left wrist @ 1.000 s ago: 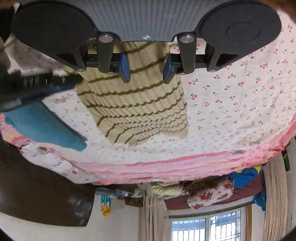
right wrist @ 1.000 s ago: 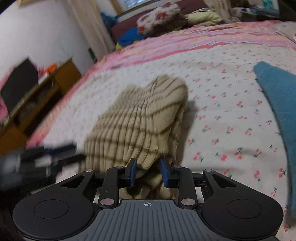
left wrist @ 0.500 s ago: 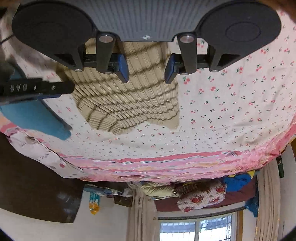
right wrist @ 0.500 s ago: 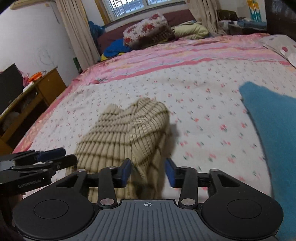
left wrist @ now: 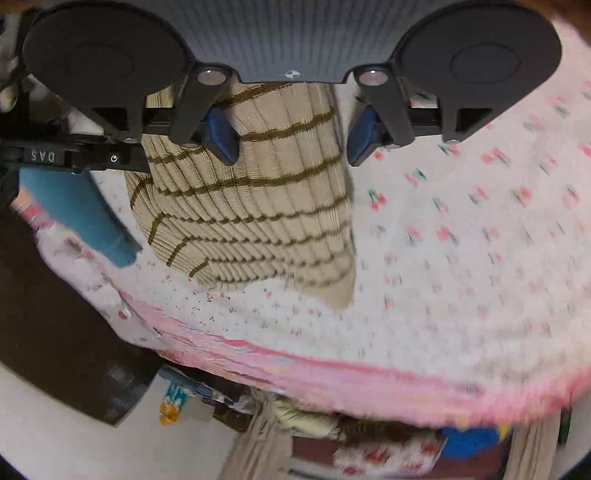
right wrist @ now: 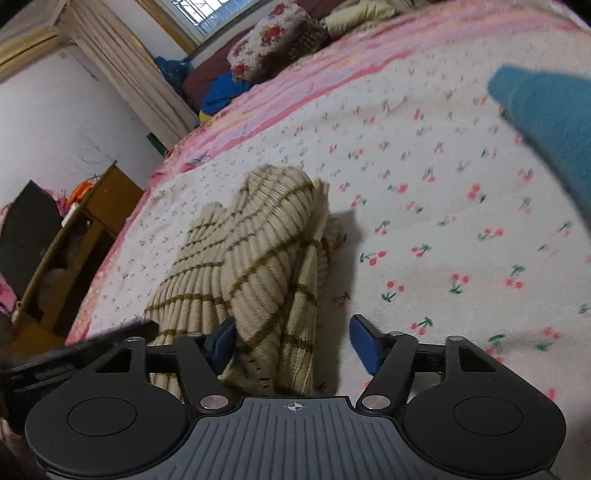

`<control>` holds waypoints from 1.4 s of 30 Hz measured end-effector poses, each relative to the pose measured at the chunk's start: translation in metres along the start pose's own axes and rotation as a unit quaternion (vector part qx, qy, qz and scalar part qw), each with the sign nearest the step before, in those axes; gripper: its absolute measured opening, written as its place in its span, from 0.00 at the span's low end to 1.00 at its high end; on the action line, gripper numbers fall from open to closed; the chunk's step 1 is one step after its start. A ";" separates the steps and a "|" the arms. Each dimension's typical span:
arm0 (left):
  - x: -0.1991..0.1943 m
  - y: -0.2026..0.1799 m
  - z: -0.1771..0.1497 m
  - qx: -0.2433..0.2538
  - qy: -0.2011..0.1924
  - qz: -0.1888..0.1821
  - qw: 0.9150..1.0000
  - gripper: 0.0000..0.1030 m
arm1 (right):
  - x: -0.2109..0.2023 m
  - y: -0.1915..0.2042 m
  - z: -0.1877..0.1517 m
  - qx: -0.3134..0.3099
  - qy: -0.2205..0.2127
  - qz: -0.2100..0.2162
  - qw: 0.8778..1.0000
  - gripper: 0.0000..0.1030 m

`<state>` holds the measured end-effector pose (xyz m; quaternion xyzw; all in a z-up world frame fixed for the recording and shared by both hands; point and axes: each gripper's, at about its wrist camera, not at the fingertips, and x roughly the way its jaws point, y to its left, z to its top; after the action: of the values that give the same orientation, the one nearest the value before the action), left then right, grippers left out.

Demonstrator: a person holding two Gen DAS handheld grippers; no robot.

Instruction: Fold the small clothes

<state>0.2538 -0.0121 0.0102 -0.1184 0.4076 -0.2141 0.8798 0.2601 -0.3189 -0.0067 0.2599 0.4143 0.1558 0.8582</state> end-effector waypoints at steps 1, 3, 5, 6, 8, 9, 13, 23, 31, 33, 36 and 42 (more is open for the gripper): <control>0.003 0.002 0.001 -0.012 0.002 -0.009 1.000 0.73 | 0.002 0.000 0.002 0.003 0.000 0.007 1.000 0.72; 0.006 0.004 0.002 -0.019 0.003 -0.029 0.999 0.72 | 0.000 -0.001 0.004 0.017 0.002 0.025 1.000 0.72; 0.005 0.007 0.001 -0.017 0.006 -0.042 0.999 0.72 | -0.003 -0.008 0.004 0.043 0.010 0.061 0.997 0.72; 0.004 0.009 0.000 -0.016 0.010 -0.050 0.999 0.72 | -0.004 -0.011 0.003 0.051 0.013 0.073 0.996 0.72; 0.005 0.014 -0.002 -0.027 0.016 -0.064 0.997 0.72 | -0.002 -0.013 -0.001 0.049 0.020 0.082 0.995 0.72; 0.006 0.016 -0.001 -0.032 0.019 -0.068 0.997 0.72 | 0.003 -0.012 -0.003 0.050 0.022 0.079 0.995 0.72; 0.010 0.009 0.001 -0.022 0.018 -0.061 0.998 0.66 | 0.018 -0.001 -0.003 0.062 0.018 0.086 0.994 0.64; -0.052 0.004 -0.037 0.035 0.018 -0.001 0.999 0.55 | 0.006 0.035 -0.027 0.034 0.061 0.103 0.992 0.40; -0.063 -0.031 -0.037 0.107 -0.010 0.077 0.991 0.56 | -0.039 0.045 -0.024 -0.009 0.007 -0.009 1.000 0.43; -0.069 -0.039 -0.041 0.129 -0.019 0.098 0.987 0.56 | -0.052 0.059 -0.025 -0.040 -0.010 -0.030 0.999 0.43; -0.075 -0.047 -0.046 0.142 -0.016 0.122 0.982 0.56 | -0.070 0.086 -0.036 -0.097 -0.046 -0.059 0.992 0.43; -0.085 -0.061 -0.060 0.147 -0.012 0.149 0.978 0.56 | -0.070 0.109 -0.063 -0.143 -0.037 -0.053 0.988 0.42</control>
<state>0.1414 -0.0278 0.0522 0.0715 0.3737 -0.1371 0.9146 0.1616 -0.2442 0.0670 0.1174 0.3691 0.1582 0.9083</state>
